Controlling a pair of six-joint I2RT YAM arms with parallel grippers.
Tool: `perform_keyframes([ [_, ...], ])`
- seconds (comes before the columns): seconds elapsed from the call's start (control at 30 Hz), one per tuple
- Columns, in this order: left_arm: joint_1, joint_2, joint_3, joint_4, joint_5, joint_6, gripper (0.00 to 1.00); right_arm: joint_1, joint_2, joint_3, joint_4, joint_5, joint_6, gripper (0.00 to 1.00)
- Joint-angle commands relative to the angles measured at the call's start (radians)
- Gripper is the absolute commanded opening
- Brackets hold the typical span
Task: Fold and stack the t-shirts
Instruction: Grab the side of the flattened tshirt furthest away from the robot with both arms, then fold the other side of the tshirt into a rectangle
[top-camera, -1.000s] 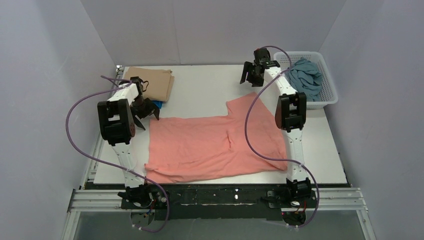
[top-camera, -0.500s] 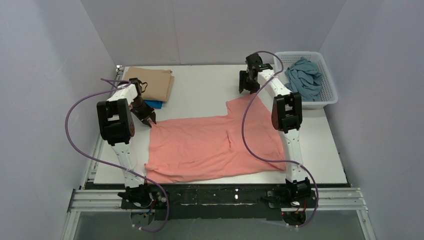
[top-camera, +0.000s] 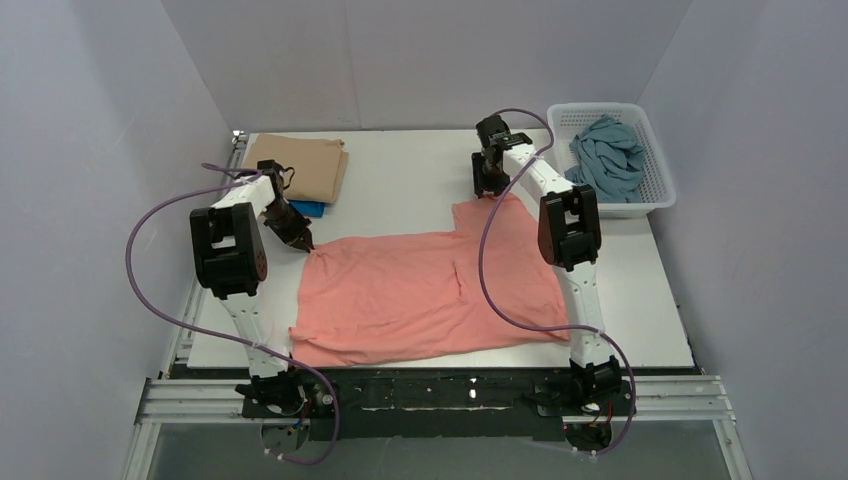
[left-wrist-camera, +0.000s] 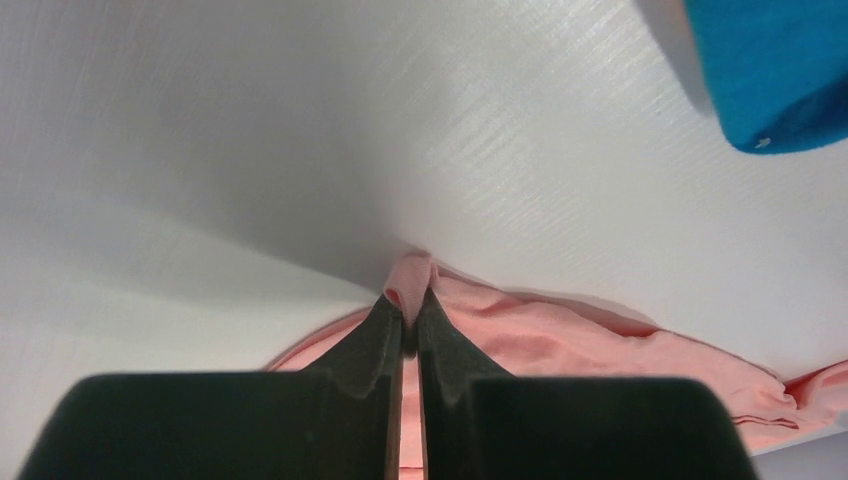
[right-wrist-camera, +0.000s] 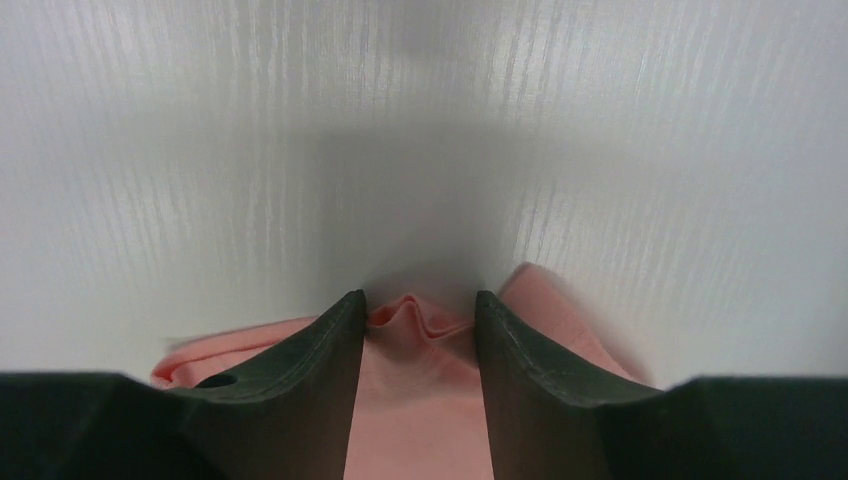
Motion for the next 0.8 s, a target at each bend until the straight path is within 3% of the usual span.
perform_keyframes([
  [0.0,-0.014,-0.039,-0.066,-0.054,0.031,0.014,0.00,0.006,-0.038,-0.081,-0.076,-0.019,-0.061,0.49],
  [0.07,-0.015,-0.047,-0.070,-0.051,0.039,0.014,0.00,0.006,-0.058,-0.122,-0.056,-0.004,-0.074,0.42],
  [0.1,-0.015,-0.049,-0.073,-0.049,0.045,0.014,0.00,0.006,-0.066,-0.139,-0.048,-0.002,-0.081,0.17],
  [0.13,-0.016,-0.051,-0.078,-0.048,0.048,0.015,0.00,0.006,-0.072,-0.153,-0.039,-0.001,-0.084,0.01],
  [0.4,-0.017,-0.134,-0.141,-0.040,0.072,0.030,0.00,0.007,-0.228,-0.219,0.014,-0.030,-0.122,0.01],
  [0.77,-0.025,-0.445,-0.410,0.037,0.072,0.012,0.00,0.039,-0.678,-0.757,0.130,-0.057,-0.069,0.01],
])
